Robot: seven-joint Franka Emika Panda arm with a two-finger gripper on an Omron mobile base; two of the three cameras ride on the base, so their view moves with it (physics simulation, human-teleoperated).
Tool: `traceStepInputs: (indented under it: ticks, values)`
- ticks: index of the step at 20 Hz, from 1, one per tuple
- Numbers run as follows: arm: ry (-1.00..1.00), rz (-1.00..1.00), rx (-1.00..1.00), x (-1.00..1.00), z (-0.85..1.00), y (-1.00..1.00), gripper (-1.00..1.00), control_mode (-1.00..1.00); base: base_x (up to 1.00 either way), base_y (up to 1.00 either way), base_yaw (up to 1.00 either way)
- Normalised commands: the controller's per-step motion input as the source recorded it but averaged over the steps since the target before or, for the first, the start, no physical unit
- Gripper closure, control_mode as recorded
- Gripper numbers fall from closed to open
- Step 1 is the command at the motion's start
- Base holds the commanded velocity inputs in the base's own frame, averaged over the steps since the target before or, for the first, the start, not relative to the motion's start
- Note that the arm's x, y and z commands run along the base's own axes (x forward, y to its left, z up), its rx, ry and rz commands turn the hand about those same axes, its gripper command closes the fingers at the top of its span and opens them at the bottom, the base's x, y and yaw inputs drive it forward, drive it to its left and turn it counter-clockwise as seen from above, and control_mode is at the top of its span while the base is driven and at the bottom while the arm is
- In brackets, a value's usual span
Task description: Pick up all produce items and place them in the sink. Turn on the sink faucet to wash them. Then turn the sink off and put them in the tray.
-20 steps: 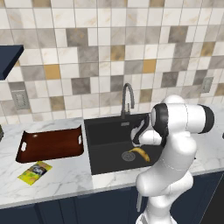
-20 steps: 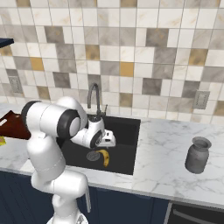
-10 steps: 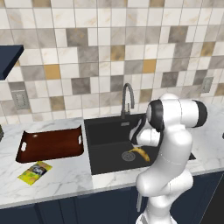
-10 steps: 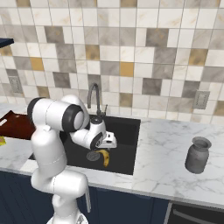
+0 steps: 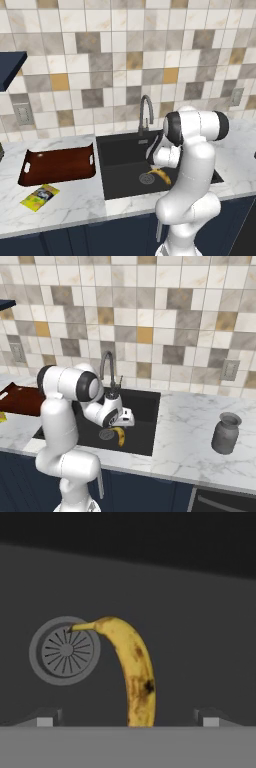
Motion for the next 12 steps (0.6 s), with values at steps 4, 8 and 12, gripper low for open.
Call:
traceStepInputs:
  ticks: [4, 8, 12]
  values:
    - [0.0, 0.0, 0.0, 0.08, -0.24, 0.0, -1.0, -1.0, 0.0, 0.0, 0.0]
    - [0.0, 0.0, 0.0, 0.07, -0.26, -0.01, -1.0, -1.0, 0.0, 0.0, 0.0]
    - [0.0, 0.0, 0.0, 0.1, -0.26, -0.03, -1.0, -1.0, 0.0, 0.0, 0.0]
